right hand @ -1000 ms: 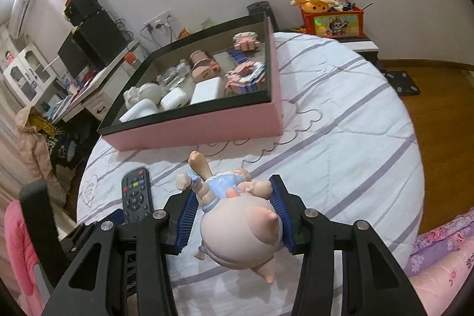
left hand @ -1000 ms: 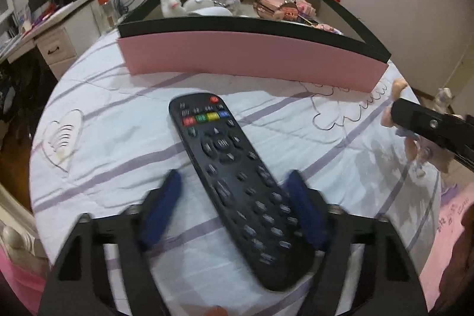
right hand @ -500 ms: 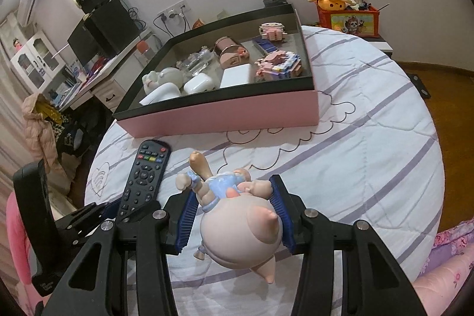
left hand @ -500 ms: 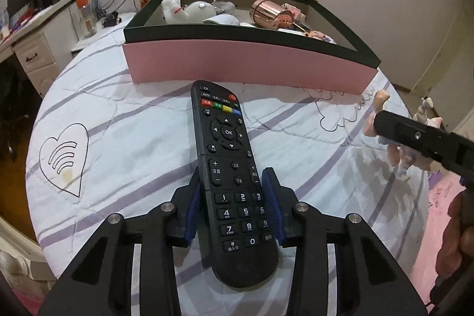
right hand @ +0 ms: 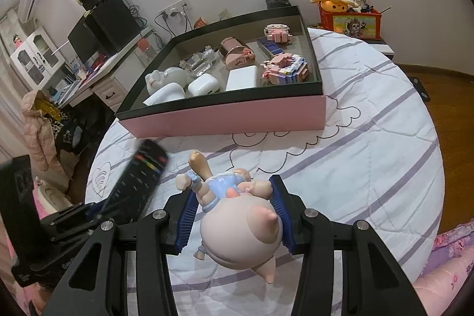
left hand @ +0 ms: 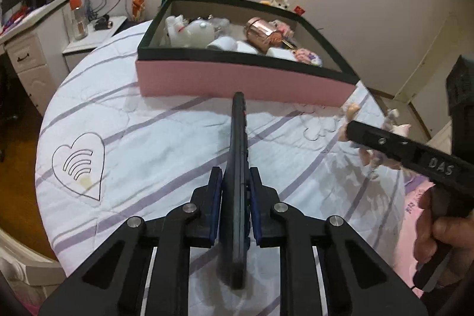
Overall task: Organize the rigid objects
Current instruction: 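Carry the doll and remote into the pink box and open both grippers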
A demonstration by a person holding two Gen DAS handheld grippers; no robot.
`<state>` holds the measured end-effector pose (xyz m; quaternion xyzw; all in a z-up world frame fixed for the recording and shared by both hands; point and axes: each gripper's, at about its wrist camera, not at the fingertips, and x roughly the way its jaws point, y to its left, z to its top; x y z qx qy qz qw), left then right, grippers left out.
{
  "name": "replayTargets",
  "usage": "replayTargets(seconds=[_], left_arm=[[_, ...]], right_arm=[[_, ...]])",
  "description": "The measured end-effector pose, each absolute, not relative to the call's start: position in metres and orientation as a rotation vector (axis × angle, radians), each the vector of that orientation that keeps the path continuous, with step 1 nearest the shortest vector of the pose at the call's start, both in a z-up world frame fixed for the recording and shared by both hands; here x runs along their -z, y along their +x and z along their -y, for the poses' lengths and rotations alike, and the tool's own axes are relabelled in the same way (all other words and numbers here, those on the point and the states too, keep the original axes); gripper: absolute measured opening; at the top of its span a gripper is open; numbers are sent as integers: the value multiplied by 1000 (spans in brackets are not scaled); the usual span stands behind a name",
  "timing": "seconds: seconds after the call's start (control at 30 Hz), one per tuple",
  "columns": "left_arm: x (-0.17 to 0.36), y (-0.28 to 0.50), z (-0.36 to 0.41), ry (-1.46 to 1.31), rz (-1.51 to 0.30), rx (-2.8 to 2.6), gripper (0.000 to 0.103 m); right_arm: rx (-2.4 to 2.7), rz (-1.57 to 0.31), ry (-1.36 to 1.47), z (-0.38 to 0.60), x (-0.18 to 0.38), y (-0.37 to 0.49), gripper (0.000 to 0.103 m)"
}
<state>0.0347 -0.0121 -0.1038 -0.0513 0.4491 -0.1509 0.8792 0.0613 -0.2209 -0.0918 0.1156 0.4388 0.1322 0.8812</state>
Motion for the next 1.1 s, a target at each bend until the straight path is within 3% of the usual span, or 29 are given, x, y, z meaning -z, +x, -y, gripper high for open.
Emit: replayTargets(seconds=[0.33,0.7,1.1], left_arm=[[121,48,16,-86,-970,304,17],[56,35,3,-73,-820,312,17],[13,147,17,-113,-790,328,17]], right_arm=[[-273,-921,237,218,92,62,48],[-291,-878,231,216,69,67,48],[-248,-818,146,215,23,156,48]])
